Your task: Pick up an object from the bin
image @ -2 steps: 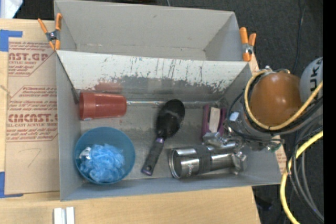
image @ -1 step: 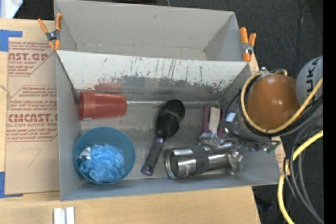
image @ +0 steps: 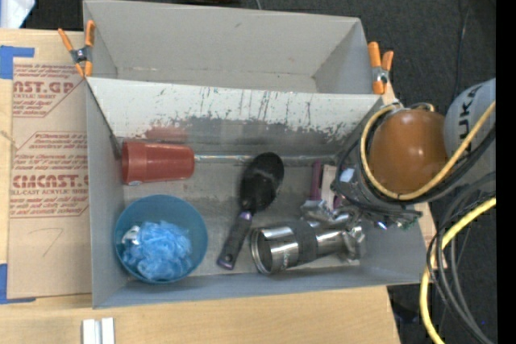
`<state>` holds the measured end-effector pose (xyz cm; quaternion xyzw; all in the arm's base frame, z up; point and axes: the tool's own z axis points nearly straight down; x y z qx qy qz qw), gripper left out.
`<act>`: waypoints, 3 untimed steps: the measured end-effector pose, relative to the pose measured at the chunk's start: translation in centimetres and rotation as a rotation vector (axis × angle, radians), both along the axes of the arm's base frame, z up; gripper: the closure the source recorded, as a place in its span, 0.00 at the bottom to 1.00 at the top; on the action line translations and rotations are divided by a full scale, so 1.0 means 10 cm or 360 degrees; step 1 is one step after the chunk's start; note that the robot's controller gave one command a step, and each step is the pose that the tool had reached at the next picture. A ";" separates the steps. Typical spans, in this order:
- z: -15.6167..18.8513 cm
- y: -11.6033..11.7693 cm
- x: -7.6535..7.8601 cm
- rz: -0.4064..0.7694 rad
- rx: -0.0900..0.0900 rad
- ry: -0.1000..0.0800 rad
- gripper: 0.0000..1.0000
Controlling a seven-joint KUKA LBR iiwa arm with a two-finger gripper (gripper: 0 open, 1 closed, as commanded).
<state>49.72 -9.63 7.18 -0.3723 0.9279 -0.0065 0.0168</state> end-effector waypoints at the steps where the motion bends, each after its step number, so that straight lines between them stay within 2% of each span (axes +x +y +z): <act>1: -0.01 -0.07 -0.07 0.0024 0.0004 -0.0007 0.00; 2: -0.01 -0.08 -0.08 0.0025 0.0004 -0.0006 0.00; 3: -0.01 0.33 0.01 0.0237 -0.0006 -0.0012 0.00</act>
Offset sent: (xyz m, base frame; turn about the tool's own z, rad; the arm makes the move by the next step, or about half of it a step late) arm 0.0000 0.0000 0.0000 0.0000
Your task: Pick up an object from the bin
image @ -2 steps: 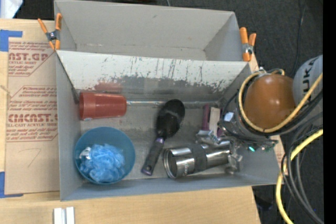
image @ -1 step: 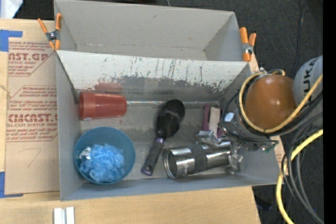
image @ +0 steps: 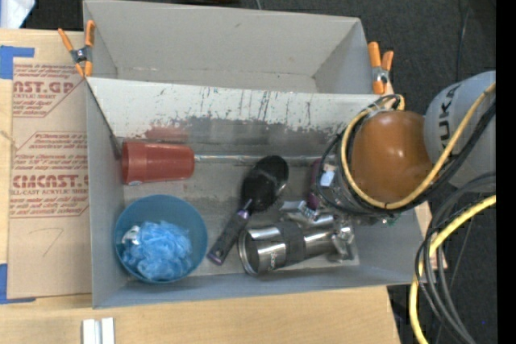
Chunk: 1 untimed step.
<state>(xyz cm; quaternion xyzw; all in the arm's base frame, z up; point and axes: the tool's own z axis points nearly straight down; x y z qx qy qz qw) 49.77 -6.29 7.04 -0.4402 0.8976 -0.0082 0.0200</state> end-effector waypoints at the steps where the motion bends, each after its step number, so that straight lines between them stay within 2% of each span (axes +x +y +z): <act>1: 0.00 -0.34 -0.11 -0.0176 0.0013 -0.0004 0.00</act>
Offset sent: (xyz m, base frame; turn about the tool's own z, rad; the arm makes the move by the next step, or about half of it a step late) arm -0.0045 -0.0096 0.0072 0.0057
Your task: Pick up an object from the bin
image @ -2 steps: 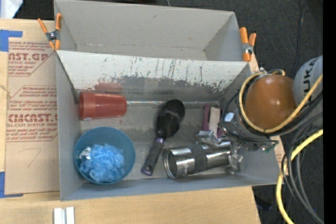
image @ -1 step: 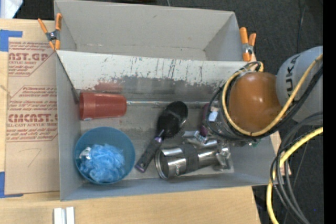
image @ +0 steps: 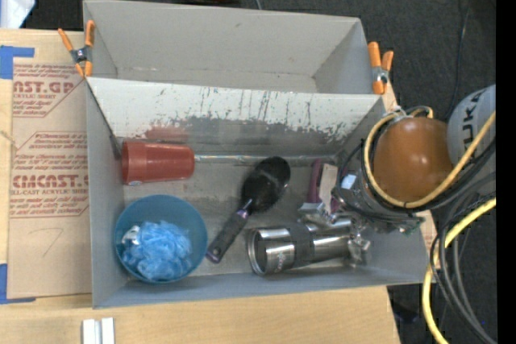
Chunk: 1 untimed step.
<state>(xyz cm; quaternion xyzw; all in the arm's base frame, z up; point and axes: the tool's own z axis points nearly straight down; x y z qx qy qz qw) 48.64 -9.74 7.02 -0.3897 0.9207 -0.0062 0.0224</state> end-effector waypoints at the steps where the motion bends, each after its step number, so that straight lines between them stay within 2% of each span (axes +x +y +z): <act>1: 0.06 0.27 0.07 0.0169 -0.0003 -0.0004 0.00</act>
Offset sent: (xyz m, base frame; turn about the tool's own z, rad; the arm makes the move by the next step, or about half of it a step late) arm -0.0013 0.0102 0.0012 -0.0346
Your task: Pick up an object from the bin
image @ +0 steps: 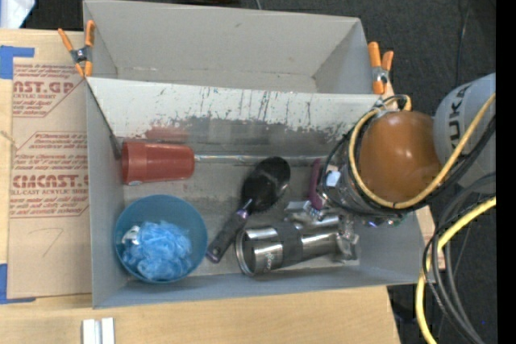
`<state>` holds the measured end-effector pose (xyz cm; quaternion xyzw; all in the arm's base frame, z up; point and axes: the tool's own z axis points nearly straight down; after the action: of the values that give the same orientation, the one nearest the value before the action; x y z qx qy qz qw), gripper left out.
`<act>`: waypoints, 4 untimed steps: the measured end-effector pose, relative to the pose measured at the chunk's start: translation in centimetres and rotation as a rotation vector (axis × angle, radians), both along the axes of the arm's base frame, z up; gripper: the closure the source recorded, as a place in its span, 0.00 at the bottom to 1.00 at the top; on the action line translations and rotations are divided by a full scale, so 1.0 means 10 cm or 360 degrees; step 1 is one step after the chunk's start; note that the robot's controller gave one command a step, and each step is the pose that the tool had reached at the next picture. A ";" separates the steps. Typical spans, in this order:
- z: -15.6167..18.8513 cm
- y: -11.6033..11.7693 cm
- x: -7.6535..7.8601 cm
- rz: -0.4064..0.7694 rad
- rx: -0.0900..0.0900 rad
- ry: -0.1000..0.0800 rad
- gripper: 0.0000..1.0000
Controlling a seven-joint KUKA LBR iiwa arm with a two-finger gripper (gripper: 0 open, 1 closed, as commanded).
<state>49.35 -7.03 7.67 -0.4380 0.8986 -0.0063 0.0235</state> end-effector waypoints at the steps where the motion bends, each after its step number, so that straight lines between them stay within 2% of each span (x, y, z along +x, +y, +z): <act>1: -0.04 -0.11 -0.06 -0.0092 0.0002 0.0000 0.00; 2: 0.05 0.00 0.04 -0.0025 0.0006 -0.0005 1.00; 4: 0.02 0.00 0.03 -0.0040 0.0009 -0.0015 1.00</act>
Offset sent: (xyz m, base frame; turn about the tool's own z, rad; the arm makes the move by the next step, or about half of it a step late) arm 0.0036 -0.0008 0.0059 0.0112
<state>49.66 -7.04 7.89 -0.4267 0.9039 -0.0061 0.0289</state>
